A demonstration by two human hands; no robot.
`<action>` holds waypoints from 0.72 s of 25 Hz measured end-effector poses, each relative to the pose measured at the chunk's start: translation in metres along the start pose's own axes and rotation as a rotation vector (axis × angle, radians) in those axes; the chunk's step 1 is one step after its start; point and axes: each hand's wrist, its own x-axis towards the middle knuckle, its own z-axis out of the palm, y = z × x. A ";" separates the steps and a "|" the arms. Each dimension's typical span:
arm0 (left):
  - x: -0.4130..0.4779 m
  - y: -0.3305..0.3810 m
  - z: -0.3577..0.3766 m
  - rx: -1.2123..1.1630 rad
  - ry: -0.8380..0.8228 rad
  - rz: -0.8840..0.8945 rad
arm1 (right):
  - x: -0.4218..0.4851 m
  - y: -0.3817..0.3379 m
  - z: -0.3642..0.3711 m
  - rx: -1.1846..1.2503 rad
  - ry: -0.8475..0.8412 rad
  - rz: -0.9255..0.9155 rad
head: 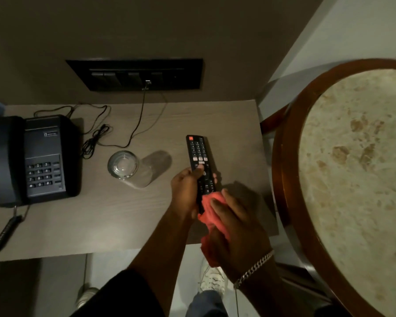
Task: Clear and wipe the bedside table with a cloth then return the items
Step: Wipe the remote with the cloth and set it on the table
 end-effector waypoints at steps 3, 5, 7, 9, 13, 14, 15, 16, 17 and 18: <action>0.016 -0.002 0.006 0.316 0.294 0.190 | 0.003 0.007 -0.008 0.077 0.085 0.025; 0.018 -0.003 0.010 0.568 0.355 0.268 | 0.001 0.006 -0.009 0.097 0.206 0.014; 0.016 -0.004 0.006 0.769 0.415 0.333 | -0.001 0.007 -0.014 0.169 0.310 0.008; 0.012 0.001 0.007 0.872 0.417 0.351 | 0.000 0.013 -0.018 0.256 0.318 0.019; -0.027 0.018 0.018 0.921 0.376 0.359 | -0.001 0.014 -0.030 0.406 0.421 0.099; -0.046 0.023 0.018 0.762 0.298 0.330 | -0.001 0.009 -0.036 0.414 0.467 0.107; -0.070 0.029 0.019 0.605 0.136 0.251 | -0.002 0.004 -0.044 0.424 0.513 0.104; -0.093 0.033 0.020 0.485 -0.080 0.143 | -0.003 -0.002 -0.053 0.425 0.555 0.088; -0.116 0.039 0.026 0.420 -0.255 0.040 | -0.010 -0.006 -0.064 0.429 0.584 0.065; -0.131 0.041 0.029 0.366 -0.342 -0.021 | -0.015 -0.007 -0.072 0.450 0.592 0.032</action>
